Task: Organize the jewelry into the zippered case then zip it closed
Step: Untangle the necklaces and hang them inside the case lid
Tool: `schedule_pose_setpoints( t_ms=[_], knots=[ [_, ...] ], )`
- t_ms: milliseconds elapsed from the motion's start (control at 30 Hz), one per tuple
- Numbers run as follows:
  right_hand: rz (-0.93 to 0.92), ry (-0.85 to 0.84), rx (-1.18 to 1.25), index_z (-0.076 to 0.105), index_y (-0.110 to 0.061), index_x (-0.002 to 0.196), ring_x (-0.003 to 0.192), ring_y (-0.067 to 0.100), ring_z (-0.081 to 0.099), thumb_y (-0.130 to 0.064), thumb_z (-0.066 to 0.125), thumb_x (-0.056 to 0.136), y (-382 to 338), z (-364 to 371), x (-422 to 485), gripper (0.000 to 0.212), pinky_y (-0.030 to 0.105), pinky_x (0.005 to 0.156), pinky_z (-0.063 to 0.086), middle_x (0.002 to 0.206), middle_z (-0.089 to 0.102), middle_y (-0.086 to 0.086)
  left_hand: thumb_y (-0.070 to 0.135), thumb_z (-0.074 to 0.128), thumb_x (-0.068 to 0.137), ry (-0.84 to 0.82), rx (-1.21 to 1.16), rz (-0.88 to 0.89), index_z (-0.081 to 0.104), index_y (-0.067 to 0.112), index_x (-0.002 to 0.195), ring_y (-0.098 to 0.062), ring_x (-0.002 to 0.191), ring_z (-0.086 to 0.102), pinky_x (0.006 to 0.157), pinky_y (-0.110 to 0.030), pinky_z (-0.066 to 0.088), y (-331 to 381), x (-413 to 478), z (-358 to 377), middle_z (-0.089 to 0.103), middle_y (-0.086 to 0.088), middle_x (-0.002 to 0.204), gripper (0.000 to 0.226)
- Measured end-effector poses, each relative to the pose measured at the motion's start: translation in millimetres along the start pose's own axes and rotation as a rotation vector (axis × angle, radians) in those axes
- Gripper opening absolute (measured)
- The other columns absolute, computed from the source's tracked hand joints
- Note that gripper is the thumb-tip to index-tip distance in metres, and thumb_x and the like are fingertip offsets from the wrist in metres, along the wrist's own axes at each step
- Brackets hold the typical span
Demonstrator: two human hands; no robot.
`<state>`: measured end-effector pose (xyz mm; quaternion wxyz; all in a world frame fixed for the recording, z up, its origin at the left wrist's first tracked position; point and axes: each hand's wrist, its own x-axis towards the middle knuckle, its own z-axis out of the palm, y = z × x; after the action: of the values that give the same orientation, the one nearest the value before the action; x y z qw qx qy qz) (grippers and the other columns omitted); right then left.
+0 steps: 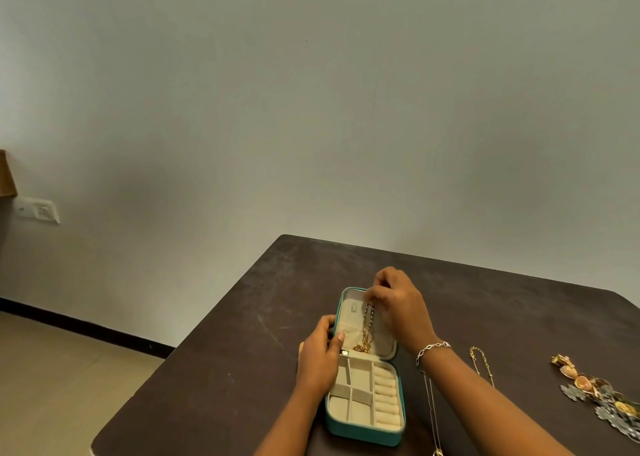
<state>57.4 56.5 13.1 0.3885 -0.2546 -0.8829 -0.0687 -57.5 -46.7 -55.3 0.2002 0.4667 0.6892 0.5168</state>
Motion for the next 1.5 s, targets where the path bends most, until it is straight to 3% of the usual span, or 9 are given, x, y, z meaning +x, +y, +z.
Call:
schedule_pose_setpoints(
  t_ms=[133,233,467,567,733,900,1067,1367,1500],
  knots=[
    [0.070,-0.015,0.181,0.067,-0.010,0.072,0.071,0.015,0.052,0.008,0.072,0.066,-2.5,-9.0,1.8,0.020,0.022,0.055,0.047,0.079,0.053,0.002,0.026,0.048,0.093,0.003,-0.008,0.005,0.048,0.038,0.106,-0.007,0.092,0.062,0.089,-0.044,0.048,0.2,0.3,-0.2,0.065,0.015,0.099,0.018],
    [0.158,-0.010,0.288,0.068,-0.007,0.080,0.076,0.013,0.054,0.012,0.062,0.074,-4.7,-19.3,3.3,0.020,0.013,0.066,0.048,0.084,0.053,-0.001,0.023,0.048,0.093,0.004,-0.025,0.003,0.048,0.033,0.110,-0.006,0.092,0.062,0.087,-0.042,0.050,3.6,-0.3,-1.1,0.063,0.015,0.099,0.019],
    [0.191,-0.022,0.342,0.068,-0.012,0.090,0.084,0.008,0.055,-0.009,0.066,0.081,-10.0,-37.1,-6.3,0.010,0.013,0.071,0.046,0.091,0.064,0.001,0.014,0.047,0.094,0.024,-0.071,0.035,0.044,0.029,0.116,0.001,0.090,0.057,0.079,-0.027,0.051,8.1,-3.1,-4.7,0.058,0.016,0.097,0.028],
    [0.188,-0.045,0.384,0.067,-0.013,0.087,0.081,0.007,0.058,-0.007,0.065,0.081,-14.1,-42.5,-11.0,0.009,0.012,0.069,0.048,0.087,0.063,-0.005,0.013,0.046,0.094,0.009,-0.099,0.037,0.042,0.034,0.113,0.004,0.090,0.056,0.071,-0.016,0.048,9.2,-4.4,-5.4,0.056,0.017,0.099,0.029],
    [0.171,-0.046,0.367,0.065,-0.010,0.086,0.086,0.013,0.058,-0.001,0.062,0.081,-18.0,-44.1,-13.3,0.011,0.023,0.073,0.051,0.090,0.064,0.001,0.011,0.047,0.094,0.010,-0.108,0.027,0.043,0.033,0.111,0.005,0.089,0.056,0.066,-0.014,0.046,10.1,-4.7,-5.8,0.056,0.018,0.097,0.028],
    [0.251,-0.089,0.421,0.064,-0.012,0.095,0.089,0.009,0.057,0.000,0.060,0.082,-10.9,-44.2,-14.8,0.017,0.018,0.078,0.049,0.094,0.062,-0.003,0.013,0.051,0.092,0.040,-0.094,0.020,0.053,0.021,0.115,-0.002,0.087,0.057,0.064,-0.013,0.043,8.6,-3.6,-5.3,0.062,0.005,0.102,0.024],
    [0.330,-0.154,0.397,0.061,-0.010,0.109,0.100,0.005,0.052,-0.005,0.060,0.085,0.1,-51.2,-22.9,0.025,0.006,0.082,0.038,0.108,0.060,-0.003,0.013,0.051,0.093,0.053,-0.058,-0.007,0.047,0.013,0.132,-0.006,0.092,0.050,0.075,-0.015,0.038,11.0,-3.2,-6.2,0.052,0.004,0.105,0.039],
    [0.257,-0.294,0.337,0.069,-0.015,0.090,0.089,0.005,0.059,-0.004,0.067,0.079,7.9,-96.6,-93.4,0.016,0.004,0.078,0.042,0.087,0.060,-0.012,0.014,0.055,0.090,0.068,-0.052,-0.059,0.048,0.009,0.132,-0.019,0.109,0.052,0.086,-0.026,0.041,12.4,-0.9,-7.9,0.054,-0.009,0.126,0.042],
    [0.211,-0.405,0.334,0.067,-0.030,0.083,0.092,0.000,0.056,-0.022,0.062,0.077,7.3,-103.7,-143.4,0.011,0.008,0.075,0.043,0.087,0.056,-0.023,0.016,0.055,0.091,0.086,-0.056,-0.080,0.047,0.009,0.133,-0.020,0.115,0.051,0.090,-0.028,0.040,10.5,0.4,-8.2,0.051,-0.009,0.129,0.043]
  ],
)
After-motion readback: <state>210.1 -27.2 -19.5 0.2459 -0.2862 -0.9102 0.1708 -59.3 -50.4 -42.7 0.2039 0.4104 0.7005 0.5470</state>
